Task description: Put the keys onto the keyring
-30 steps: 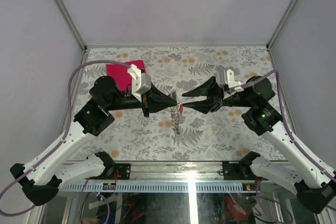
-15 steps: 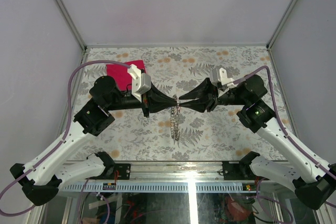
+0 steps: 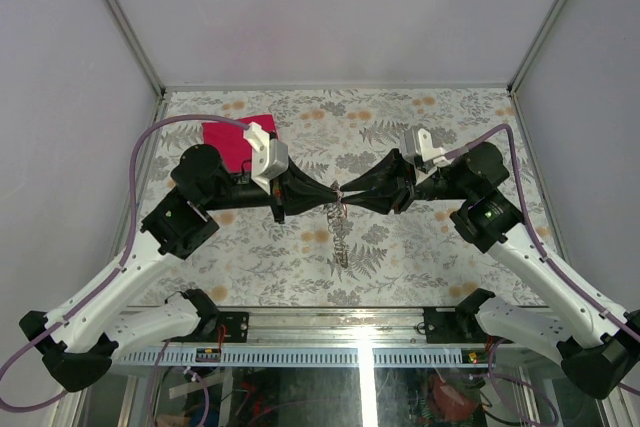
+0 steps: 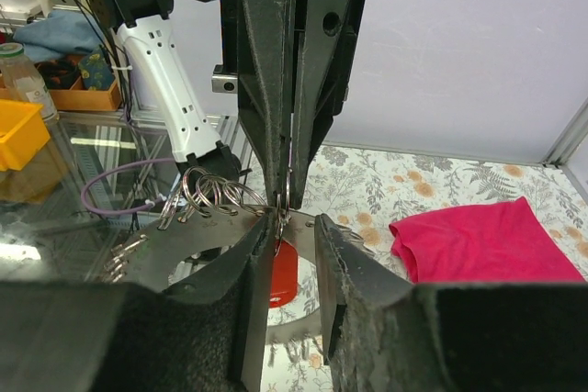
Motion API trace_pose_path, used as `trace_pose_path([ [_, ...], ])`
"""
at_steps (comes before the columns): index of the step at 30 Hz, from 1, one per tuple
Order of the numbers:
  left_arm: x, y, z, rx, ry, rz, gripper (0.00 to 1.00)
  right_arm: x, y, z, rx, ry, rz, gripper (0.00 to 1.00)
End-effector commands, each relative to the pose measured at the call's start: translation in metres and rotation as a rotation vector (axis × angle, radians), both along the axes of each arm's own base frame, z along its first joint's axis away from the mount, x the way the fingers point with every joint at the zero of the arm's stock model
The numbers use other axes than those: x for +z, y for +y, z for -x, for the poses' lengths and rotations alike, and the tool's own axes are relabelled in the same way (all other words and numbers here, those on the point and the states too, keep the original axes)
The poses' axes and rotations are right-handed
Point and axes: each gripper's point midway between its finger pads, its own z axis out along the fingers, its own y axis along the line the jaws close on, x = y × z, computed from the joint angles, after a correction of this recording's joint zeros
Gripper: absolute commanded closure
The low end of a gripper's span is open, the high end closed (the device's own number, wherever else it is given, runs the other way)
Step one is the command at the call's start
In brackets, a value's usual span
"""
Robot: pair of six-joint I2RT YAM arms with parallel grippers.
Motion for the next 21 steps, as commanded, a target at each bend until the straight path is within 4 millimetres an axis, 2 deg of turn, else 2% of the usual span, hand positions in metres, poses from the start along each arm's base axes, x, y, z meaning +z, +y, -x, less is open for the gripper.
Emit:
trace_pose_path([
  [1,0.032,0.002,0.002,-0.004,-0.072,0.081,1.00,0.012,0.000,0.007,0.036,-0.043,-0.035,0.71],
  [9,0.033,0.001,0.002,-0.006,-0.072,0.080,1.00,0.009,0.003,0.007,0.052,-0.025,-0.030,0.77],
  [17,0.033,0.001,0.000,0.005,-0.070,0.079,1.00,0.011,0.004,0.004,0.047,0.010,-0.001,1.00],
  [19,0.032,0.002,-0.002,0.019,-0.068,0.079,0.97,0.011,0.004,0.000,0.025,0.014,0.036,1.00],
  [21,0.033,0.004,-0.003,0.033,-0.070,0.081,0.89,0.006,0.002,-0.005,-0.009,0.024,0.092,1.00],
])
